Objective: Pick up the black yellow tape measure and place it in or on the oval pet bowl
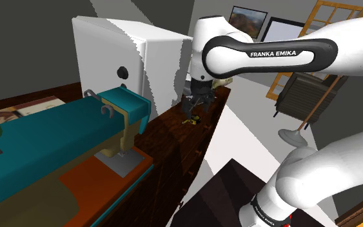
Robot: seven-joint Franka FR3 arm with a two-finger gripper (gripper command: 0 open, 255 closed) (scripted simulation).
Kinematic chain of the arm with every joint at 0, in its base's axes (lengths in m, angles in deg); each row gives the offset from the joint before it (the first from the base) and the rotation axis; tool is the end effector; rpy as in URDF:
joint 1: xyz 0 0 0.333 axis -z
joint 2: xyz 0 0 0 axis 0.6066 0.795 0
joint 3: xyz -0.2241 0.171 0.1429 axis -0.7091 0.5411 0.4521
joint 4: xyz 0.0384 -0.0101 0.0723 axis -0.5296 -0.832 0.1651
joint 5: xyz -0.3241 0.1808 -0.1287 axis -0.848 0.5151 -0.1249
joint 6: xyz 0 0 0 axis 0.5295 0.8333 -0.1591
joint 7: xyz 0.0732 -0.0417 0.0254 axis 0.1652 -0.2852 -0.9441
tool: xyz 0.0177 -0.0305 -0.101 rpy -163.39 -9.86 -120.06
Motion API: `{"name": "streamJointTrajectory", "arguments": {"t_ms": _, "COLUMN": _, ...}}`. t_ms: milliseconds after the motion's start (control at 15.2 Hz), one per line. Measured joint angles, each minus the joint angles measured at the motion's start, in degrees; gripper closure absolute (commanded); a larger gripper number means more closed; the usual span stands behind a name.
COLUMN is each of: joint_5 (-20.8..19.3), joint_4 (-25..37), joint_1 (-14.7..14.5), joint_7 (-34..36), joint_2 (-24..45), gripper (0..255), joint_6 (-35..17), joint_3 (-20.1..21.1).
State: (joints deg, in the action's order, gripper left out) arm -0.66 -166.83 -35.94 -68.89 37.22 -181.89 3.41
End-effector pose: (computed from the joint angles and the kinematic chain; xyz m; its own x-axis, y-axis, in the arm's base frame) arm 0.3976 0.0966 0.5047 0.9899 -0.1323 -0.0501 -0.1237 -0.9814 0.1468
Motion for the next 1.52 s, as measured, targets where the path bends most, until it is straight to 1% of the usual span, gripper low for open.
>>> {"name": "streamJointTrajectory", "arguments": {"t_ms": 330, "joint_5": -0.12, "joint_4": -2.89, "joint_1": 0.07, "joint_7": 0.14, "joint_2": 0.4, "gripper": 0, "joint_6": -3.3, "joint_3": 0.05}}
{"name": "streamJointTrajectory", "arguments": {"t_ms": 660, "joint_5": -0.11, "joint_4": -3.23, "joint_1": 0.05, "joint_7": 0.16, "joint_2": 0.36, "gripper": 0, "joint_6": -3.61, "joint_3": 0.06}}
{"name": "streamJointTrajectory", "arguments": {"t_ms": 726, "joint_5": -0.11, "joint_4": -3.23, "joint_1": 0.05, "joint_7": 0.16, "joint_2": 0.36, "gripper": 255, "joint_6": -3.61, "joint_3": 0.06}}
{"name": "streamJointTrajectory", "arguments": {"t_ms": 1386, "joint_5": -0.1, "joint_4": -3.22, "joint_1": 0.05, "joint_7": 0.15, "joint_2": 0.34, "gripper": 255, "joint_6": -3.62, "joint_3": 0.05}}
{"name": "streamJointTrajectory", "arguments": {"t_ms": 1518, "joint_5": -0.09, "joint_4": -2.48, "joint_1": 0.05, "joint_7": 0.08, "joint_2": 0.19, "gripper": 255, "joint_6": -2.71, "joint_3": 0.01}}
